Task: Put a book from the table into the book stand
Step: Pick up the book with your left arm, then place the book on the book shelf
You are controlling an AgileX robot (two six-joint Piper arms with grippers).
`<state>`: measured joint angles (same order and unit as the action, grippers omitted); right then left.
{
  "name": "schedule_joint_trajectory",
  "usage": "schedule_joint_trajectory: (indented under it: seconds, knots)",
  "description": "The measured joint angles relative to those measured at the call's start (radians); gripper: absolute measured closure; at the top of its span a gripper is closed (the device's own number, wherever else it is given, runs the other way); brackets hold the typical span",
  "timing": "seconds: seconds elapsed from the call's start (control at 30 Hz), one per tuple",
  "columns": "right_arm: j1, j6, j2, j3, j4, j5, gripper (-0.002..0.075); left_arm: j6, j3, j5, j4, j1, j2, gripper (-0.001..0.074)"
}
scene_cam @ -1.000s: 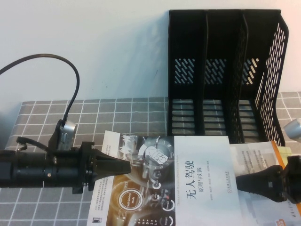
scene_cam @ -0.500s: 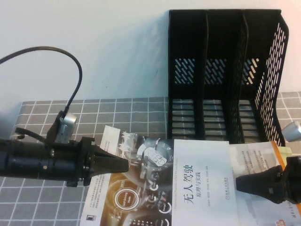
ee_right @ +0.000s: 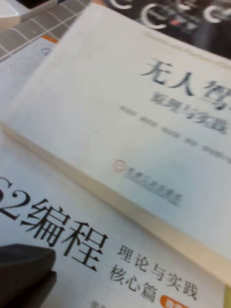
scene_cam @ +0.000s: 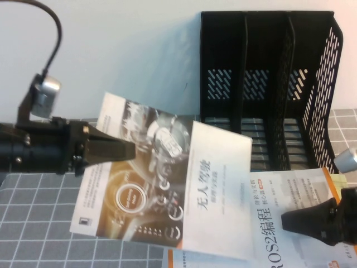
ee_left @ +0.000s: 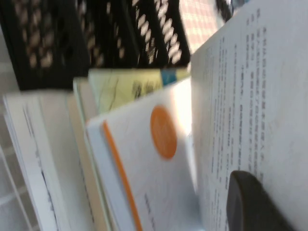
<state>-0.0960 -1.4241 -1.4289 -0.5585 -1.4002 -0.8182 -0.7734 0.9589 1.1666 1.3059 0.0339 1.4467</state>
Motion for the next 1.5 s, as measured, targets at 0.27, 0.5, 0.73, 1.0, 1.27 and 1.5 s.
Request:
schedule_joint_trajectory:
  seconds: [0.27, 0.5, 0.73, 1.0, 1.27, 1.5]
  knots:
    - [-0.002, -0.007, 0.161, 0.016, 0.083, 0.018, 0.0729, 0.043, 0.029, -0.002, 0.020, 0.026, -0.030, 0.0633]
    - [-0.002, -0.009, 0.316, 0.016, 0.087, 0.018, 0.0729, 0.113, 0.063, -0.013, 0.047, 0.026, -0.032, 0.0633]
    - [-0.002, -0.009, 0.408, 0.018, 0.094, 0.018, 0.0729, 0.211, 0.197, -0.055, -0.025, 0.019, -0.032, 0.0633]
    - [-0.002, 0.003, 0.438, 0.019, 0.096, 0.009, 0.0729, 0.289, 0.329, -0.198, -0.097, -0.100, -0.032, 0.0633]
    - [-0.006, 0.045, 0.438, 0.020, 0.087, -0.102, 0.0729, 0.300, 0.438, -0.290, -0.122, -0.178, -0.005, 0.0633]
    - [-0.006, 0.086, 0.472, 0.020, 0.087, -0.123, 0.0729, 0.404, 0.616, -0.290, -0.212, -0.180, 0.121, 0.0633]
